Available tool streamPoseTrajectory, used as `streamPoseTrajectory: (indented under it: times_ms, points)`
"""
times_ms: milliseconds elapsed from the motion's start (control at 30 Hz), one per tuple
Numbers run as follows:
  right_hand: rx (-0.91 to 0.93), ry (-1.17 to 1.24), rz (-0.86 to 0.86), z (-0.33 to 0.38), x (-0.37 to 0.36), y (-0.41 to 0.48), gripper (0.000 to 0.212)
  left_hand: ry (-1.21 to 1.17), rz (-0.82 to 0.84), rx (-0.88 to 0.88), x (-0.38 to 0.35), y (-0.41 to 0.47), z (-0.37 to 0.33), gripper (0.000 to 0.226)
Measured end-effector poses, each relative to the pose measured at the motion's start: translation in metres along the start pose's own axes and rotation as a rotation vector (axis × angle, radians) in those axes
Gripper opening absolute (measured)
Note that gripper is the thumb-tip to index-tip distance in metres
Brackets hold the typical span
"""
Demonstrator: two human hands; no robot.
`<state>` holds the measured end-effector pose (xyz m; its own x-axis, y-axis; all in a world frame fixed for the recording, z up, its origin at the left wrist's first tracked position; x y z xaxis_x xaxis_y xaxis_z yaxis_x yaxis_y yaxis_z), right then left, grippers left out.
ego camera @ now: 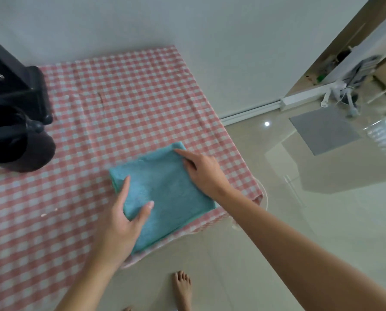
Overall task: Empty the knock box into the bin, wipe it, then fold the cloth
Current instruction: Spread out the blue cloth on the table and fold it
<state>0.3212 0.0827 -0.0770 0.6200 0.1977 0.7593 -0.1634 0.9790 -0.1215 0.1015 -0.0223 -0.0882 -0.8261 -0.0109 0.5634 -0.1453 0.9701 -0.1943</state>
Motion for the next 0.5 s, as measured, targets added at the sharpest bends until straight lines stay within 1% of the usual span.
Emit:
streamPoseTrajectory:
  times_ms: [67, 167, 233, 333, 433, 500]
  points:
    - [-0.009, -0.051, -0.013, -0.024, 0.021, 0.003, 0.041, -0.003, 0.027, -0.036, -0.024, 0.003, -0.017, 0.1]
    - [-0.008, -0.139, -0.055, -0.056, 0.048, 0.007, 0.042, 0.006, 0.091, -0.093, -0.056, 0.01, -0.041, 0.104]
    - [-0.021, -0.157, -0.074, -0.075, 0.061, 0.009, 0.043, 0.013, 0.118, -0.116, -0.072, 0.015, -0.056, 0.106]
    - [-0.015, -0.201, -0.06, -0.095, 0.074, 0.011, 0.047, 0.122, 0.124, -0.172, -0.089, 0.023, -0.069, 0.109]
    - [0.012, -0.256, -0.019, -0.108, 0.077, 0.013, 0.052, 0.222, 0.126, -0.174, -0.101, 0.023, -0.074, 0.109]
    - [0.008, -0.313, 0.007, -0.114, 0.075, 0.014, 0.054, 0.401, 0.099, -0.171, -0.106, 0.02, -0.076, 0.108]
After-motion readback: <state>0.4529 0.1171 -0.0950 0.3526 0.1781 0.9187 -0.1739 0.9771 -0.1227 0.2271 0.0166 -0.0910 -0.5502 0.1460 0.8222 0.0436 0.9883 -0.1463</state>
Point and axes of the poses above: each hand's wrist, its own y-axis towards the middle knuckle, its own x-axis out of the back of the hand, z = x × y, the point moved 4 cm from there along y, towards the middle knuckle, and after that the axes turned 1 degree about -z, right-handed, at the moved point
